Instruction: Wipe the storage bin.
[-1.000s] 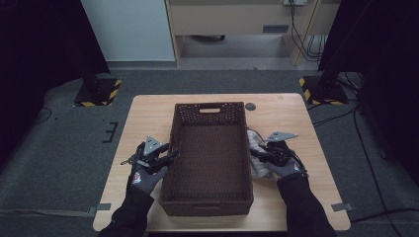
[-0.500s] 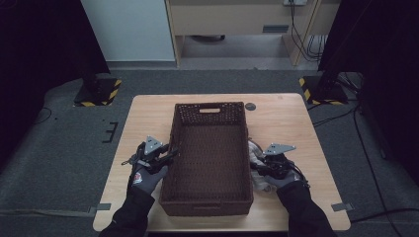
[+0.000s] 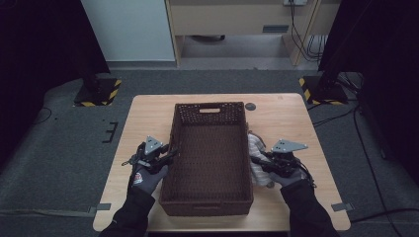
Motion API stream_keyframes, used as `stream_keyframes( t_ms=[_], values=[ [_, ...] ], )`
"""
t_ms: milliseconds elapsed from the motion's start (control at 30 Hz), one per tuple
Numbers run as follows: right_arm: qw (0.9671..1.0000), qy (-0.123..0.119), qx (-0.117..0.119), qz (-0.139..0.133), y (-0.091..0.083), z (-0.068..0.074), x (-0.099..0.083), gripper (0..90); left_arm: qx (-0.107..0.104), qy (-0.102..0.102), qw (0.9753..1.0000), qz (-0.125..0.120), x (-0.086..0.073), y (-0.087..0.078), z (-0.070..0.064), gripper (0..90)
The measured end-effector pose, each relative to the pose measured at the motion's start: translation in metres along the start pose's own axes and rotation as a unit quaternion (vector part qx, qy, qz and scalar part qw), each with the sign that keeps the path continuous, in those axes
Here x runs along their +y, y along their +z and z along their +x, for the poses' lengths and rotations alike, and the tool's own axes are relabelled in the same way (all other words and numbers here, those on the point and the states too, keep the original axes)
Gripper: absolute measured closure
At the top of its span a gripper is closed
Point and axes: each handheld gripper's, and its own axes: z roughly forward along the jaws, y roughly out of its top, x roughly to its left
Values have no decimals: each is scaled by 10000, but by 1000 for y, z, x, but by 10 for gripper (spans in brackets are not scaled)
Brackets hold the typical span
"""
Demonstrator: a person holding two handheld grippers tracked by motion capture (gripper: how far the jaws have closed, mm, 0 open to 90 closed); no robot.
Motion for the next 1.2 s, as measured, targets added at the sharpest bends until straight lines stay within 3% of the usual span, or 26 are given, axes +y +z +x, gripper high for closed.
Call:
stream_keyframes(
  t_ms=[267,333,433,533,633,700,800,967,1100,1200],
  values=[
    [9956,10,-198,916,27,-3,-21,678,88,-28,9999,41,3,3,1,645],
    [9956,47,-187,916,26,-5,-20,673,91,-34,9999,36,5,6,2,644],
    [9973,39,-243,694,16,-8,-12,670,100,-80,9999,48,8,11,4,643],
    [9997,67,-197,140,-4,-7,-1,671,124,-95,9999,50,11,17,6,639],
    [9997,4,-51,-250,-18,0,8,674,121,-107,9999,41,13,19,9,630],
    [9998,-79,-50,-155,-16,5,6,675,110,-137,9998,31,13,20,10,619],
    [9997,-91,-42,210,-4,8,-5,677,99,-153,9998,16,13,21,11,613],
    [9952,-148,-131,962,20,11,-26,677,70,-186,9998,-12,12,21,12,613],
    [9959,-94,-138,888,15,9,-23,676,65,-222,9997,-54,11,20,12,598],
    [9986,-64,-153,512,2,9,-14,674,62,-210,9997,-61,11,20,12,601]
  ],
)
